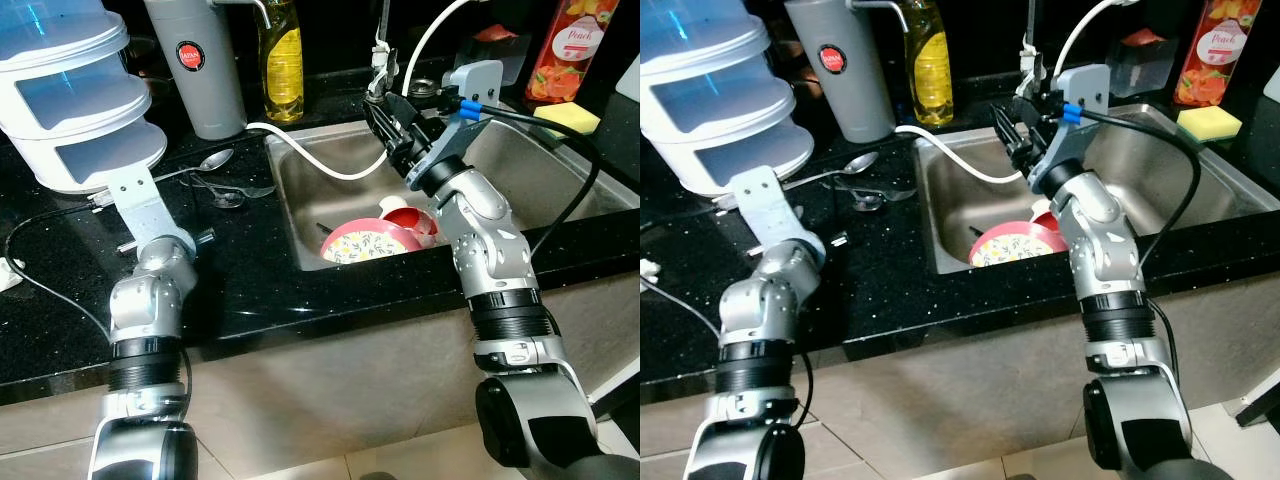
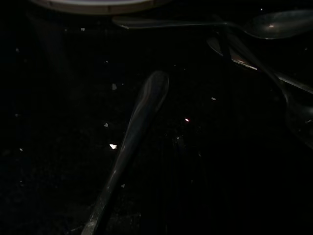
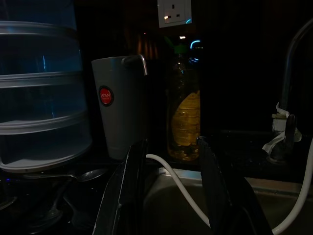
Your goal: Kitchen organization
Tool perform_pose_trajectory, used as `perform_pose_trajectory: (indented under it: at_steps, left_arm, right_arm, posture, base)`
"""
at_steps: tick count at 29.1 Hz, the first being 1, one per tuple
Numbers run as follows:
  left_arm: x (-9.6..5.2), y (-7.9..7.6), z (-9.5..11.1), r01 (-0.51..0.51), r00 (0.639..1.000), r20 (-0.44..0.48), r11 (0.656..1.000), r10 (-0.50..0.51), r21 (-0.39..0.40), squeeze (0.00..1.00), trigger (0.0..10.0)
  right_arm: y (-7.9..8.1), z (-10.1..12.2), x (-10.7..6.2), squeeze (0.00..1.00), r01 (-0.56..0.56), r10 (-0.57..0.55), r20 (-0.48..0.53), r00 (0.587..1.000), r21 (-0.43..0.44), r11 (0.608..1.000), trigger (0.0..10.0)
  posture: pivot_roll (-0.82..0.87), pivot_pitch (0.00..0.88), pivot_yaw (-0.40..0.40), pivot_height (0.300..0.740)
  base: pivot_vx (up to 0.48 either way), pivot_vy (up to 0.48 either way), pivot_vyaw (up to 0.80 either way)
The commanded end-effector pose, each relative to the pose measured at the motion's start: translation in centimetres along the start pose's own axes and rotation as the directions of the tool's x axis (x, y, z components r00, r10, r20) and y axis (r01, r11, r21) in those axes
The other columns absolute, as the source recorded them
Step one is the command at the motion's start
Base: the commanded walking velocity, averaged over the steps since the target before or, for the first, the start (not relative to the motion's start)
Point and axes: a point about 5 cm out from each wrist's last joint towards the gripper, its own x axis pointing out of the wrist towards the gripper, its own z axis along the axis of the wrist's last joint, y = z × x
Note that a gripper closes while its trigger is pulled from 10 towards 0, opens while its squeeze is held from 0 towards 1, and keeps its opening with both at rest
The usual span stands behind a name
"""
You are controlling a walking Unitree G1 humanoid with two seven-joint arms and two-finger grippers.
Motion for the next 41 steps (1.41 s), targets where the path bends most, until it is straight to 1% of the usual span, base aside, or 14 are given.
perform_pose_trajectory:
  at_steps: [1,6,8,9,10,17,22,26,27,36,37,39,40,41]
  left_arm:
    - [0.6,1.2,-2.9,-0.059,0.993,-0.096,0.993,0.068,0.102,0.0,0.0]
    - [0.5,1.3,-2.3,-0.077,0.995,-0.05,0.989,0.084,0.129,0.0,0.0]
    - [0.3,1.2,-1.3,-0.085,0.996,0.018,0.99,0.084,0.116,0.0,0.0]
    - [0.2,1.0,-0.5,-0.089,0.995,0.059,0.986,0.081,0.144,0.0,10.0]
    - [-0.2,0.5,0.7,-0.09,0.99,0.121,0.98,0.07,0.177,1.0,10.0]
    - [-0.9,-0.8,2.6,-0.077,0.98,0.193,0.985,0.046,0.157,1.0,10.0]
    - [-0.5,-2.3,2.4,-0.005,0.99,0.142,0.996,-0.007,0.087,1.0,10.0]
    - [-0.5,-2.8,2.3,0.015,0.992,0.128,0.997,-0.025,0.081,1.0,10.0]
    - [-0.6,-3.2,2.3,0.029,0.99,0.132,0.995,-0.041,0.095,0.0,10.0]
    - [-0.4,-3.5,1.1,0.036,0.997,0.07,0.994,-0.044,0.107,0.0,10.0]
    - [0.0,-3.0,-0.1,0.025,1.0,-0.009,0.998,-0.024,0.05,0.0,1.6]
    - [0.1,-2.8,-0.6,0.019,0.999,-0.036,0.999,-0.018,0.029,0.0,1.6]
    - [0.2,-2.5,-1.0,0.004,0.998,-0.056,1.0,-0.003,0.021,0.0,0.0]
    - [0.2,-2.5,-1.0,0.004,0.998,-0.056,1.0,-0.003,0.021,0.0,0.0]
  right_arm:
    - [0.3,0.5,0.2,0.0,-0.014,0.014,0.018,1.0,0.004,1.0,10.0]
    - [0.3,0.5,0.2,0.0,-0.012,0.012,0.019,1.0,0.004,1.0,10.0]
    - [0.3,0.5,0.2,0.0,-0.01,0.01,0.018,1.0,0.005,1.0,10.0]
    - [0.3,0.5,0.2,0.0,-0.01,0.01,0.018,1.0,0.005,1.0,10.0]
    - [0.3,0.5,0.2,0.0,-0.009,0.009,0.017,1.0,0.004,1.0,10.0]
    - [0.3,0.5,0.3,0.0,-0.01,0.01,0.016,1.0,0.005,1.0,10.0]
    - [0.4,0.4,0.4,0.0,-0.014,0.014,0.015,1.0,0.006,1.0,10.0]
    - [0.4,0.5,0.4,0.0,-0.013,0.013,0.016,1.0,0.005,1.0,10.0]
    - [0.4,0.5,0.3,0.0,-0.012,0.012,0.016,1.0,0.005,1.0,10.0]
    - [0.4,0.4,0.1,0.0,-0.008,0.008,0.015,1.0,0.006,1.0,10.0]
    - [0.4,0.4,0.1,0.0,-0.006,0.006,0.015,1.0,0.007,1.0,10.0]
    - [0.4,0.4,0.1,0.0,-0.006,0.006,0.015,1.0,0.007,1.0,10.0]
    - [0.3,0.4,0.1,0.0,-0.005,0.005,0.015,1.0,0.007,1.0,10.0]
    - [0.3,0.4,0.1,0.0,-0.005,0.005,0.015,1.0,0.007,1.0,10.0]
  posture:
    - [-0.1,0.0,0.049,0.74]
    - [-0.1,0.0,0.049,0.74]
    - [-0.1,0.0,0.049,0.74]
    - [-0.1,0.0,0.047,0.74]
    - [-0.1,0.0,0.047,0.74]
    - [-0.1,0.0,0.041,0.74]
    - [-0.1,0.0,0.04,0.74]
    - [-0.1,0.0,0.042,0.74]
    - [-0.11,0.0,0.043,0.74]
    - [-0.11,0.0,0.049,0.74]
    - [-0.11,0.0,0.049,0.74]
    - [-0.11,0.0,0.049,0.74]
    - [-0.1,0.0,0.048,0.74]
    - [-0.1,0.0,0.048,0.74]
  base:
    - [0.0,0.0,0.0]
    - [0.0,0.0,0.0]
    - [0.0,0.0,0.0]
    - [0.0,0.0,0.0]
    - [0.0,0.0,0.0]
    - [0.0,0.0,0.0]
    - [0.0,0.0,0.0]
    - [0.0,0.0,0.0]
    - [0.0,0.0,0.0]
    - [0.0,0.0,0.0]
    - [0.0,0.0,0.0]
    - [0.0,0.0,0.0]
    - [0.0,0.0,0.0]
    - [0.0,0.0,0.0]
